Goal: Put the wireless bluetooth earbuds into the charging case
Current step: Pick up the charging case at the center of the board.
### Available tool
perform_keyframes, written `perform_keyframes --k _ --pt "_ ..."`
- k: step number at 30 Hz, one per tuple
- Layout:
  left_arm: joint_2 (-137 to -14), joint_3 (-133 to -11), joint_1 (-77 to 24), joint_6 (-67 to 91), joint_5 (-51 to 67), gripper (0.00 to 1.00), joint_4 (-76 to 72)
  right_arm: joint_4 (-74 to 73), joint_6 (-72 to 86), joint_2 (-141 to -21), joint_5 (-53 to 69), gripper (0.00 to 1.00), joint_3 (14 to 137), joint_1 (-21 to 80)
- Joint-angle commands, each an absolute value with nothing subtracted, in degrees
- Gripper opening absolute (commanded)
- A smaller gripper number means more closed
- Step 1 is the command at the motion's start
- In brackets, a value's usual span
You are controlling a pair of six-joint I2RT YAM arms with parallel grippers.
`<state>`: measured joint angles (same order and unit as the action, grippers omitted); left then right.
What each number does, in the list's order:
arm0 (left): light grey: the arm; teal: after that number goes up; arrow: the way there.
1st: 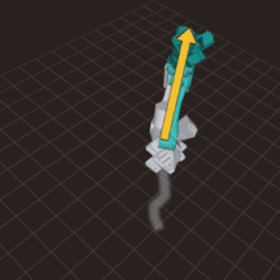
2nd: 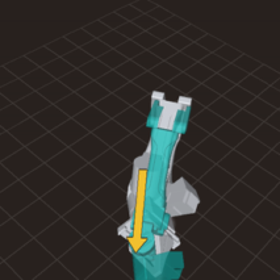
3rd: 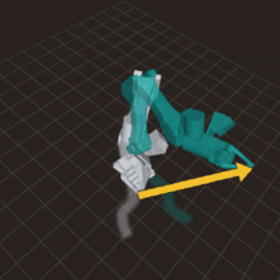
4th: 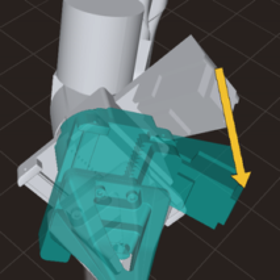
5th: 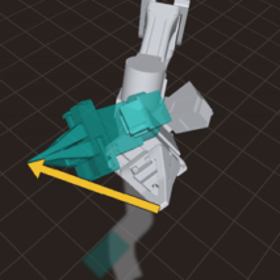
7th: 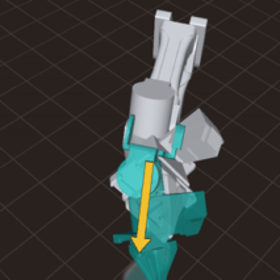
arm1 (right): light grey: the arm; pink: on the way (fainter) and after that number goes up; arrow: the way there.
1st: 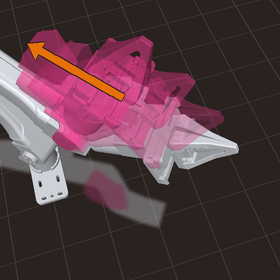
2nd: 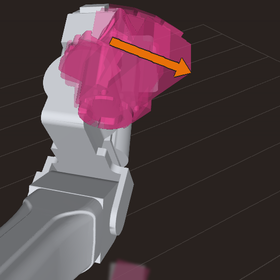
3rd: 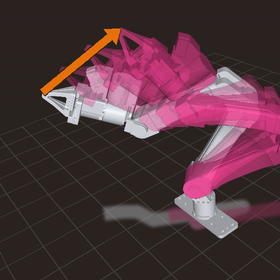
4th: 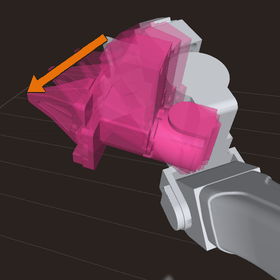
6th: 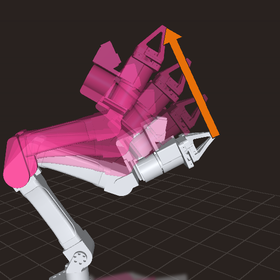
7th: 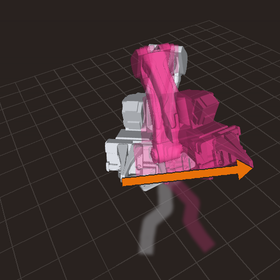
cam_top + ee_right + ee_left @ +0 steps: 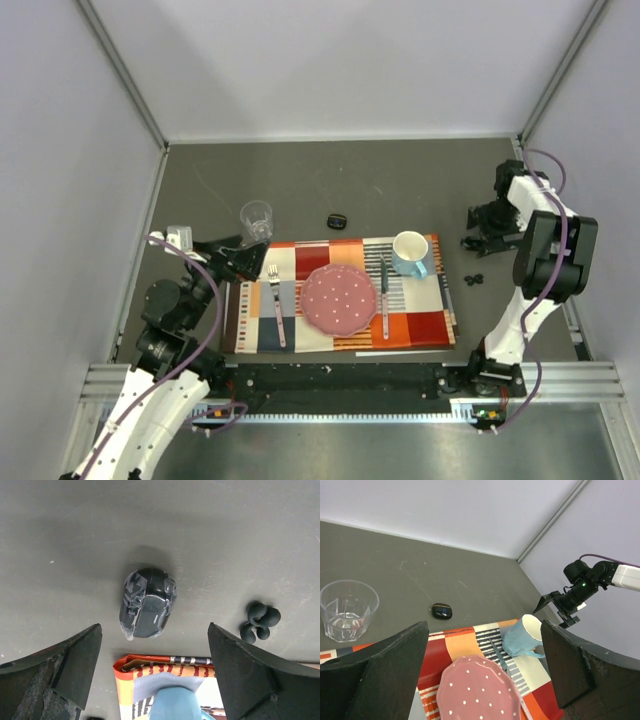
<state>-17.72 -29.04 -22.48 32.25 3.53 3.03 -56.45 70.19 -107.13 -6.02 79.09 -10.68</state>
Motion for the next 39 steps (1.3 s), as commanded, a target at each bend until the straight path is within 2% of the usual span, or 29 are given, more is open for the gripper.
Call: perform_keyframes --k 1,7,13,15,19,25,26,27,28,29,33,35,39 --pt "-17.1 -29.8 -22.2 34.4 2.5 0.99 2.8 -56.5 74.6 -107.3 -7.6 0.86 80.3 -11.4" --pt "-14.6 -30.7 -22.2 35.7 1.5 0.99 3.5 -55.5 76.9 -109.5 -7.3 0.81 80.0 -12.2" --pt "-14.6 -34.0 -22.2 32.6 7.2 0.99 5.2 -54.4 76.2 -112.1 -4.0 0.8 79.3 -14.5" --pt "-15.5 -35.5 -22.2 33.0 8.7 0.99 6.3 -54.0 75.9 -112.8 -4.0 0.76 78.9 -14.8" --pt "-20.0 -38.4 -22.2 30.5 15.9 0.99 7.5 -52.8 75.8 -113.2 -2.9 0.65 77.8 -14.8" --pt "-20.1 -37.7 -22.2 32.3 15.7 0.99 6.3 -51.4 75.5 -113.3 -2.5 0.42 76.2 -14.8" --pt "-20.0 -37.5 -22.2 32.3 14.9 0.93 6.5 -51.2 75.5 -113.2 -2.6 0.33 75.8 -14.8" --pt "-19.8 -37.4 -22.2 32.3 14.7 0.91 6.9 -51.0 75.0 -112.9 -2.4 0.28 75.6 -14.8" --pt "-19.2 -37.4 -22.2 32.3 14.5 0.9 7.1 -50.7 74.8 -112.8 -2.0 0.23 75.4 -14.8" --pt "-19.0 -37.4 -22.2 32.5 13.7 0.9 7.5 -50.3 74.4 -112.5 -1.7 0.13 74.9 -14.8" --pt "-19.5 -37.8 -22.2 33.7 10.8 0.99 9.5 -46.5 72.2 -109.3 1.6 0.06 72.3 -14.8" --pt "-20.0 -38.3 -22.2 33.9 9.8 0.99 10.8 -41.0 71.5 -105.7 4.1 0.0 69.4 -14.9" --pt "-21.4 -38.9 -22.2 36.5 4.7 0.99 13.6 -37.0 69.3 -99.3 8.3 0.0 67.0 -15.1"
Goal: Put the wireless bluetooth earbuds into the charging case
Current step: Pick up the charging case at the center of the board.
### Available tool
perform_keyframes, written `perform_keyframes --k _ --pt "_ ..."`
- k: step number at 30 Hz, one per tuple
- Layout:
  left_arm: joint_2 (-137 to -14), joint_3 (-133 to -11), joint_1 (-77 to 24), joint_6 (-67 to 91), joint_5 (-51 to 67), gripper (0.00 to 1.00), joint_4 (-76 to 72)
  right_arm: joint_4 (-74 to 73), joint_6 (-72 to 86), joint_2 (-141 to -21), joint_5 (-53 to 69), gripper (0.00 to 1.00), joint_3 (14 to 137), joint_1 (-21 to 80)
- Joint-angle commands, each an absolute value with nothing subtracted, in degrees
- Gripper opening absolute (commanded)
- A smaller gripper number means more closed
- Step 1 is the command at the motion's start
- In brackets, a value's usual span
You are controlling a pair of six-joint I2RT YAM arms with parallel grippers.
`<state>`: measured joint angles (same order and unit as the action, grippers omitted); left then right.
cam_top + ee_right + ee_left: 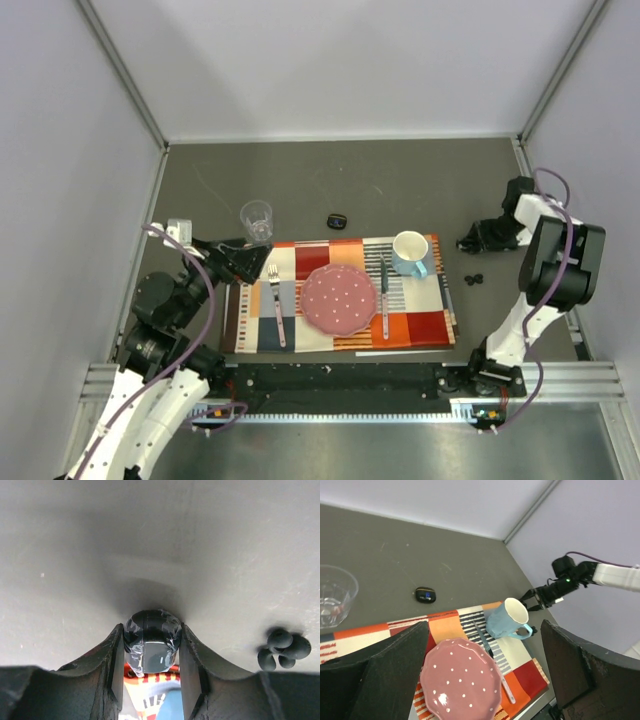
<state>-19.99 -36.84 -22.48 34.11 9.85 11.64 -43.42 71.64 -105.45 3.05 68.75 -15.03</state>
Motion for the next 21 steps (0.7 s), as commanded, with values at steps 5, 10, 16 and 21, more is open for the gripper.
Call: perform_keyframes --k 5,10,16,21 --pt "-22.0 -39.3 -22.2 34.6 6.4 0.98 13.1 -36.0 66.5 -87.6 6.9 0.0 64.6 -15.1" --pt "-22.7 -38.2 -22.2 31.7 5.9 0.99 13.7 -32.4 63.2 -74.7 7.1 0.0 61.5 -15.0" --pt "-27.2 -39.5 -22.3 31.5 6.8 0.99 14.1 -12.0 61.5 -58.2 20.5 0.0 51.4 -12.3" --pt "-34.6 -43.0 -22.4 29.3 6.2 0.99 15.4 -14.3 63.1 -55.1 15.7 0.0 54.0 3.5"
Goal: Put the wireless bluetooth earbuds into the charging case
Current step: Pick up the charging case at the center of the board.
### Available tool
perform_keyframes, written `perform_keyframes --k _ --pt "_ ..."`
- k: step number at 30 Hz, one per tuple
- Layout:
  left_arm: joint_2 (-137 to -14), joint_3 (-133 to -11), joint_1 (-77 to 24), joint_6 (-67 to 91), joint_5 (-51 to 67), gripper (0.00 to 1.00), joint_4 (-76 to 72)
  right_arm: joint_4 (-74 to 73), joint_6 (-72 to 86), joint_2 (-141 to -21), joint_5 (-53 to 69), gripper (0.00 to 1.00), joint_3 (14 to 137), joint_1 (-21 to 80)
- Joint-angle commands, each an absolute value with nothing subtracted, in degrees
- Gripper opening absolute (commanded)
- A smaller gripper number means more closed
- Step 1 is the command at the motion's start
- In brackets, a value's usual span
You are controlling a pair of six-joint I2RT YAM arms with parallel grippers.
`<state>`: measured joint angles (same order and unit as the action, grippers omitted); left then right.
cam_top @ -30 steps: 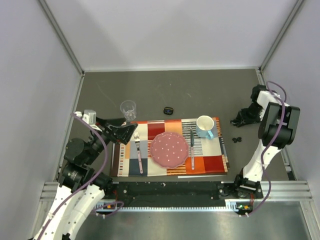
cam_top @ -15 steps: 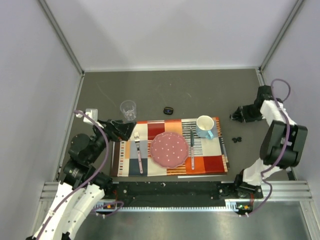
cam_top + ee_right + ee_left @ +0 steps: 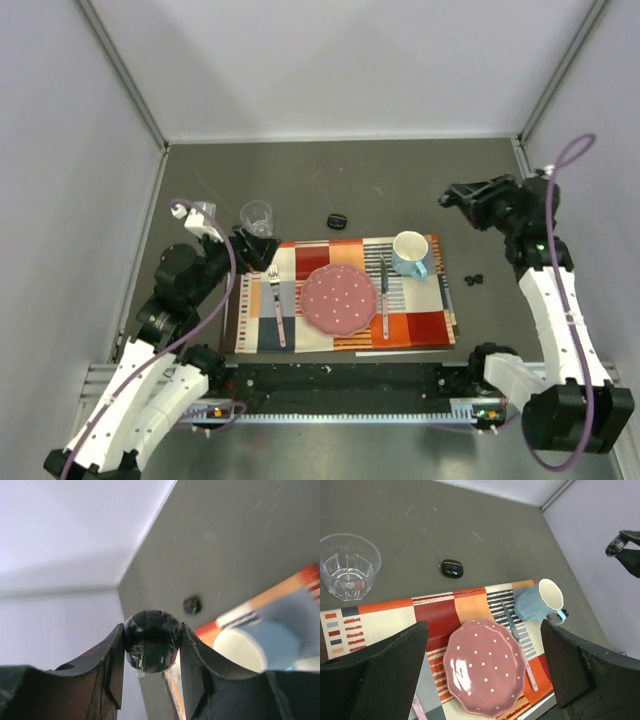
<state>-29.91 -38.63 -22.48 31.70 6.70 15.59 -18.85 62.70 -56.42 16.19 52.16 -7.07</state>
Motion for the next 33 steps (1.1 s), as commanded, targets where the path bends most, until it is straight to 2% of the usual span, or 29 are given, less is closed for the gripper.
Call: perform_keyframes --k 1,6,11,13,19,24,29,33 --pt "-35.8 -44.3 -22.4 28.9 5.9 0.99 15.8 -14.4 63.2 -54.7 14.2 0.0 54.7 6.0" --pt "-41.3 -48.9 -22.5 31.5 2.1 0.99 21.2 -13.8 67.0 -55.4 7.0 0.0 55.2 20.4" --pt "-36.4 -45.7 -22.5 35.8 1.0 0.99 15.4 -9.8 70.3 -58.0 5.0 0.0 53.9 27.5" --pt "-37.0 -48.0 -22.5 35.3 1.0 0.99 17.7 -9.2 70.4 -59.2 5.1 0.0 54.1 30.1" --pt "-42.4 -55.5 -22.5 30.2 1.9 0.99 26.6 -7.6 71.0 -61.8 5.0 0.0 54.0 33.8" --pt "-41.7 -57.1 -22.6 31.2 -11.8 0.99 31.5 -7.7 70.6 -62.0 4.9 0.0 54.2 34.1" --pt "-48.0 -63.0 -22.8 30.4 -20.9 0.98 44.1 -10.9 69.2 -62.1 3.6 0.0 55.8 34.2" --pt "-49.7 -65.5 -23.4 30.1 -27.6 0.99 47.0 -13.5 68.5 -62.1 1.8 0.0 57.6 34.2"
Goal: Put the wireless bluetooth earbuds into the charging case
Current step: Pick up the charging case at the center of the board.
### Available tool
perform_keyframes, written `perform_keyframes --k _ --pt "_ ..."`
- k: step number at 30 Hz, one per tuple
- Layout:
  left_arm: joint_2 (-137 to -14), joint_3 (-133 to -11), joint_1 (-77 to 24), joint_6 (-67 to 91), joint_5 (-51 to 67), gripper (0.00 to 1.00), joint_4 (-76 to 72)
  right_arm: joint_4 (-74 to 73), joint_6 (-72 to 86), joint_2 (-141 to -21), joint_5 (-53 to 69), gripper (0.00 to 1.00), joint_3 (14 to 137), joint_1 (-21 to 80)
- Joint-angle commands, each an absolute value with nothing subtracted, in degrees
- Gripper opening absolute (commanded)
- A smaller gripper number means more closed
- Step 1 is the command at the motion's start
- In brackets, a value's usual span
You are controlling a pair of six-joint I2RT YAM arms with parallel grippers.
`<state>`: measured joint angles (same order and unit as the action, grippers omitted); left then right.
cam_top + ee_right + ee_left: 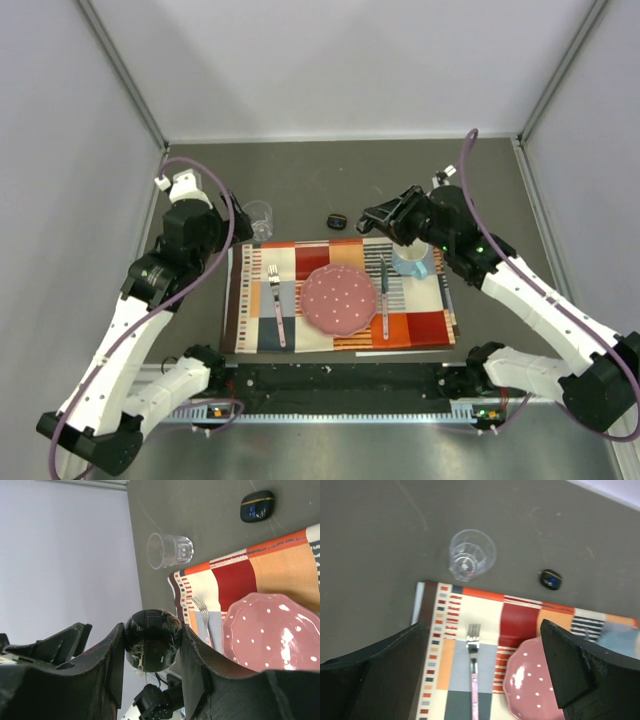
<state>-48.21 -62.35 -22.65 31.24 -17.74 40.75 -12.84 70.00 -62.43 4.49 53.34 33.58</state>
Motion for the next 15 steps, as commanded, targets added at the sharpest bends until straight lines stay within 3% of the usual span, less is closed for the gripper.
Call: perform_keyframes --k 1,7,13,14,15 --pt "-49.5 -65.5 -23.5 29.9 -28.3 0.99 47.1 -13.7 68.5 -62.1 1.4 0.0 57.7 34.1" --pt "-49.7 -66.4 -24.1 28.6 -33.0 0.99 48.3 -15.1 68.5 -62.1 1.1 0.0 57.9 34.1" --pt "-48.1 -64.8 -24.0 31.5 -29.0 0.98 44.9 -15.6 68.2 -61.7 0.8 0.0 57.6 34.2" --pt "-47.6 -64.0 -24.0 32.0 -27.6 0.83 44.0 -15.8 68.1 -61.6 0.7 0.0 57.4 34.1" --pt "-47.2 -63.7 -24.0 32.1 -26.8 0.76 43.2 -15.9 68.0 -61.2 0.7 0.0 57.2 34.1"
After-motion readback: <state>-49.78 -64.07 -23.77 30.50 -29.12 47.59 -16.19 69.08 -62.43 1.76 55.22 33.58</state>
